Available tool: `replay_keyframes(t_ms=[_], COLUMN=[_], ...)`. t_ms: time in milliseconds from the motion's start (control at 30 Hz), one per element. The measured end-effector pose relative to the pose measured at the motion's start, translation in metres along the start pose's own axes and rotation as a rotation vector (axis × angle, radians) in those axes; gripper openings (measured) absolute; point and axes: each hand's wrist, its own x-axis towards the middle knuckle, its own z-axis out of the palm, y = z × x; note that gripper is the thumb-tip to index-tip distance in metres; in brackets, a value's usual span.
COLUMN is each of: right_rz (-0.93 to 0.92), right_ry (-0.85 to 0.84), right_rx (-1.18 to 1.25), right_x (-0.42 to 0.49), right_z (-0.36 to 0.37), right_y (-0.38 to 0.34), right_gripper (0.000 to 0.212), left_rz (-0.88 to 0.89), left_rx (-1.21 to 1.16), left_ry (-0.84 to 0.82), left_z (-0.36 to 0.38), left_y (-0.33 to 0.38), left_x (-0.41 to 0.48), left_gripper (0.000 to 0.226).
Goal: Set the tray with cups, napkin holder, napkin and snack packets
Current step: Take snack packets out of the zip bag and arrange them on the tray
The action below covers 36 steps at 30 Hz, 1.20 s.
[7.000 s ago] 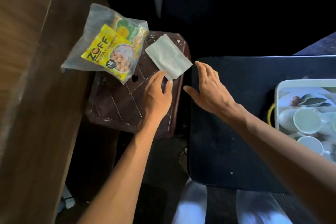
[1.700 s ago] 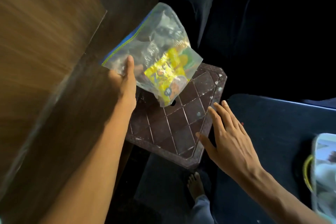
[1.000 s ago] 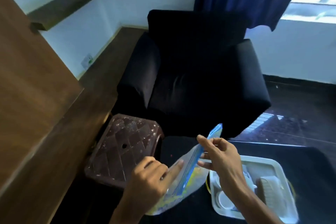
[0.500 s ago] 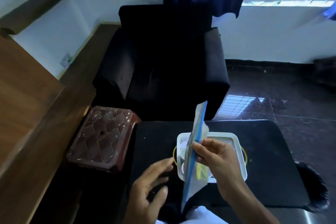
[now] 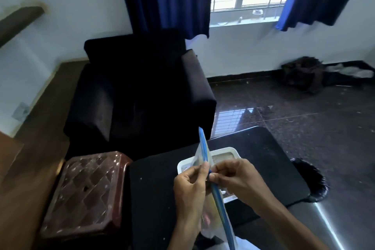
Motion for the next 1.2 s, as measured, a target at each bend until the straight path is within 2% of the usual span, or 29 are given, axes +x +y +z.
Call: replay_keyframes(t_ms=[100, 233, 433, 567, 767, 1033, 1200], right_rz=[0.029, 0.105, 0.130, 0.066, -0.046, -0.037, -0.028], right_ry=[0.020, 0.072, 0.198, 0.222, 0.256, 0.340, 0.379], right_rx=[0.117, 0.235, 0.328, 0.268, 0.165, 0.118, 0.100], right_x=[-0.009, -0.014, -0.012, -0.005, 0.011, 0.039, 0.055], right_z=[-0.005, -0.008, -0.018, -0.045, -0.105, -0.188, -0.234], right_y=[0.008, 0.018, 0.026, 0.024, 0.028, 0.048, 0.052], right_gripper=[0.009, 0.014, 0.012, 0.014, 0.020, 0.017, 0.018], left_rz=[0.006, 0.084, 0.004, -0.001, 0.086, 0.085, 0.113], left_rx=[0.007, 0.128, 0.023, -0.008, 0.103, 0.022, 0.063], left_ry=[-0.036, -0.020, 0.000, 0.024, 0.087, 0.261, 0.357], left_z=[0.004, 0.010, 0.028, 0.050, 0.092, 0.116, 0.122], left_y=[-0.002, -0.008, -0.007, -0.004, -0.003, 0.003, -0.004], left_x=[0.000, -0.001, 0.004, 0.011, 0.024, 0.040, 0.045], left_gripper=[0.028, 0.024, 0.025, 0.020, 0.019, 0.027, 0.027])
